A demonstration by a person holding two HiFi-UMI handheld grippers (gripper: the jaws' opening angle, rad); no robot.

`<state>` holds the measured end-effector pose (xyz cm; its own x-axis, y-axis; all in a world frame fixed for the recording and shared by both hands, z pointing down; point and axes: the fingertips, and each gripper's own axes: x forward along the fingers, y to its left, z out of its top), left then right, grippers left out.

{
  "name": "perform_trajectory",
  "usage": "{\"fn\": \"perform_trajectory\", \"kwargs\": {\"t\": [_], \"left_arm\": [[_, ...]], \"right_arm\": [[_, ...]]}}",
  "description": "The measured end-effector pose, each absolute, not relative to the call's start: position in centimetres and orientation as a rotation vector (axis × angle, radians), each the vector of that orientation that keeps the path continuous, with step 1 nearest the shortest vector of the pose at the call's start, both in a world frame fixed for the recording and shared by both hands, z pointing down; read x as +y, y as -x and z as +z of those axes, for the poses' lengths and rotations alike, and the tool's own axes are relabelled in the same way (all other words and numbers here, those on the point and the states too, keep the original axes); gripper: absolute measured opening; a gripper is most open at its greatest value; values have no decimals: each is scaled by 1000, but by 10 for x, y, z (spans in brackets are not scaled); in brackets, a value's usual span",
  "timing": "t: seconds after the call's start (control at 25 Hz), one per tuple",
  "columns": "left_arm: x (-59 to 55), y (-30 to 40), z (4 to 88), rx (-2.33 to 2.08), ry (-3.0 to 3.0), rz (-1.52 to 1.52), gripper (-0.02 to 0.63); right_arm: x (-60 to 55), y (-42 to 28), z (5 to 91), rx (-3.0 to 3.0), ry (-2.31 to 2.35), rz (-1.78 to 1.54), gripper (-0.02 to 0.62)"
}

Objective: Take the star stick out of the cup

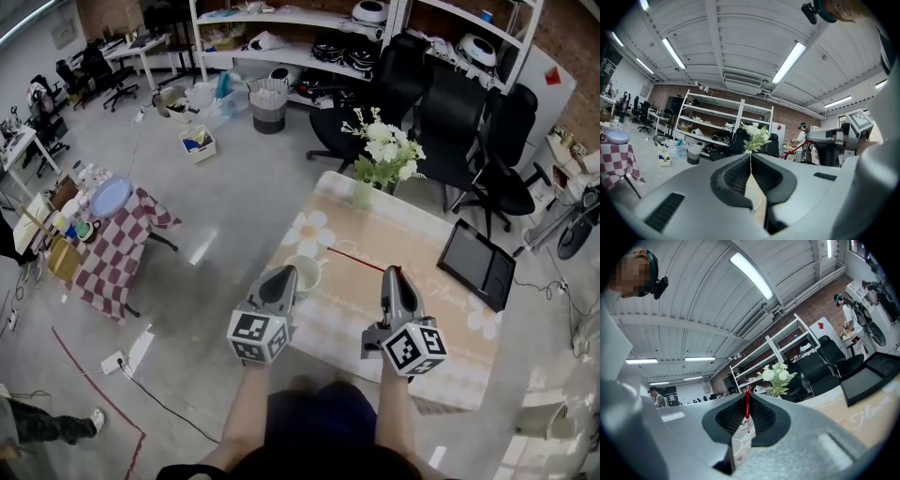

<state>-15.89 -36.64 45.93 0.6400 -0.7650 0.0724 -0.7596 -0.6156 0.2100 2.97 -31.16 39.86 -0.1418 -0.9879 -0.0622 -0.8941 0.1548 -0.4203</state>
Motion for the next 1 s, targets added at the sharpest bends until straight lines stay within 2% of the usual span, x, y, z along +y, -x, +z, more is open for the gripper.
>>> {"fn": "perform_trajectory", "kwargs": {"t": [0.6, 1.0], "left_arm": [[-364, 70, 479, -1009, -2699, 46, 12], [-353, 44, 498, -927, -2702, 125, 12]], "right_arm": [[-279, -114, 418, 1939, 2050, -403, 15], [-260, -134, 446, 1888, 2129, -476, 15]]}}
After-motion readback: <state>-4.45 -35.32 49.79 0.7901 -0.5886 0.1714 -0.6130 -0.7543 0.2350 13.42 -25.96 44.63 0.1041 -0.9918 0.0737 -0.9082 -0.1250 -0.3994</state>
